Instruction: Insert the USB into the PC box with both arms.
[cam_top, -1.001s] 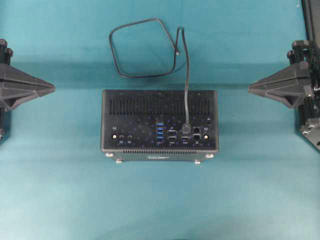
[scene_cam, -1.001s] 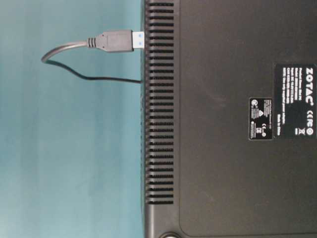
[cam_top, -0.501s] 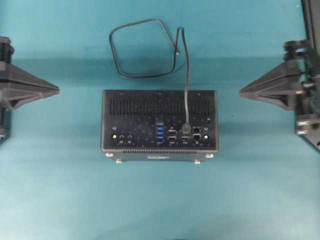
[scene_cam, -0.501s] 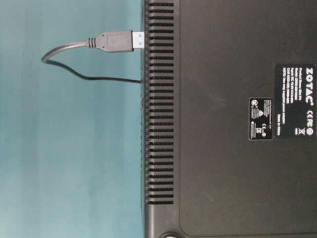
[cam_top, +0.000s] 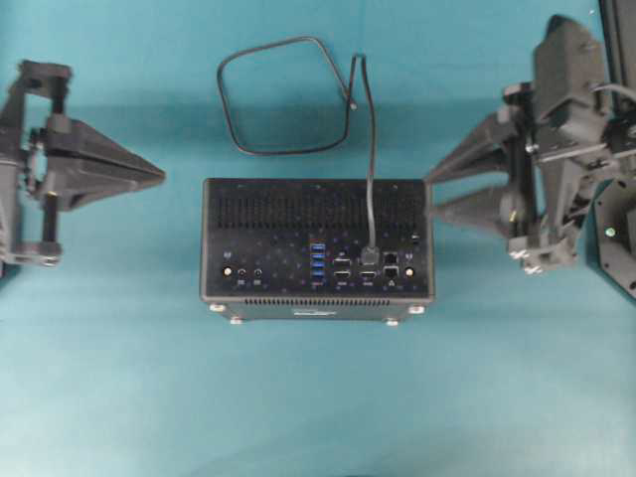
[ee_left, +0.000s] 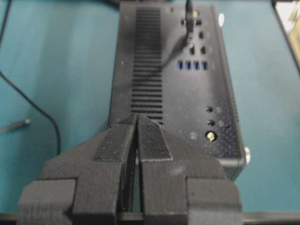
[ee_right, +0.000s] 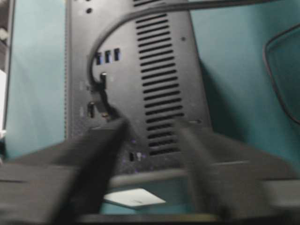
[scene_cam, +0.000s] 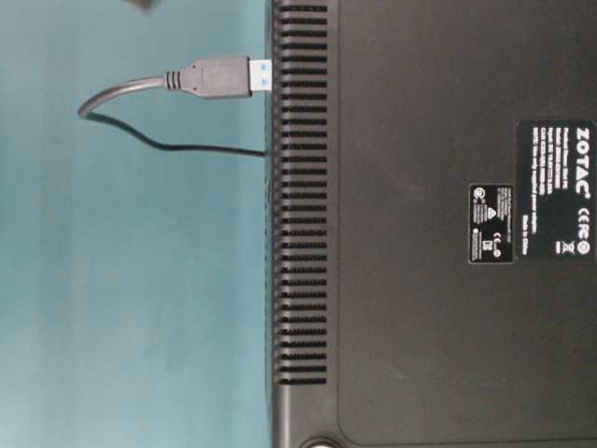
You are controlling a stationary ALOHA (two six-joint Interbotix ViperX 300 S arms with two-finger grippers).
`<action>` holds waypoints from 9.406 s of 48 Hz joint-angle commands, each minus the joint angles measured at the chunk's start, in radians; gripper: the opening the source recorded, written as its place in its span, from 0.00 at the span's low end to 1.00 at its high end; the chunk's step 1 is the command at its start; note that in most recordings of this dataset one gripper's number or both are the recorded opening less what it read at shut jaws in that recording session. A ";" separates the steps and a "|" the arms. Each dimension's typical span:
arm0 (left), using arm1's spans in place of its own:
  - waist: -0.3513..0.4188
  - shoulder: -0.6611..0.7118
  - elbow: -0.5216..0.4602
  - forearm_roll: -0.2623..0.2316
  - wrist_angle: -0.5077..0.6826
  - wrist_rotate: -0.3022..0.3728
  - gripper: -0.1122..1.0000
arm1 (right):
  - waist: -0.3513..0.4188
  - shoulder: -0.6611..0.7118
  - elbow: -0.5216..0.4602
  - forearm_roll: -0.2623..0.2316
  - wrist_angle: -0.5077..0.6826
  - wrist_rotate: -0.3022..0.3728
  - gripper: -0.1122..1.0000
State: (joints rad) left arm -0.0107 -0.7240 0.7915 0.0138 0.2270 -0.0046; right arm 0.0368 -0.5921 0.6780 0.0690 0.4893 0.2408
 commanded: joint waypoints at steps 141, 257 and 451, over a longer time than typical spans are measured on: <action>0.002 -0.061 0.083 0.003 0.066 -0.028 0.85 | 0.080 0.408 -0.534 -0.060 0.497 -0.048 0.20; 0.000 -0.098 0.114 0.003 0.057 -0.035 0.85 | 0.141 0.517 -0.528 -0.239 0.390 -0.012 0.20; -0.002 -0.098 0.109 0.003 0.038 -0.040 0.85 | 0.144 0.408 -0.370 -0.282 0.143 0.115 0.19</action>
State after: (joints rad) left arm -0.0107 -0.8253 0.9219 0.0138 0.2746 -0.0430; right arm 0.1749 -0.1687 0.3083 -0.2178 0.6427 0.3344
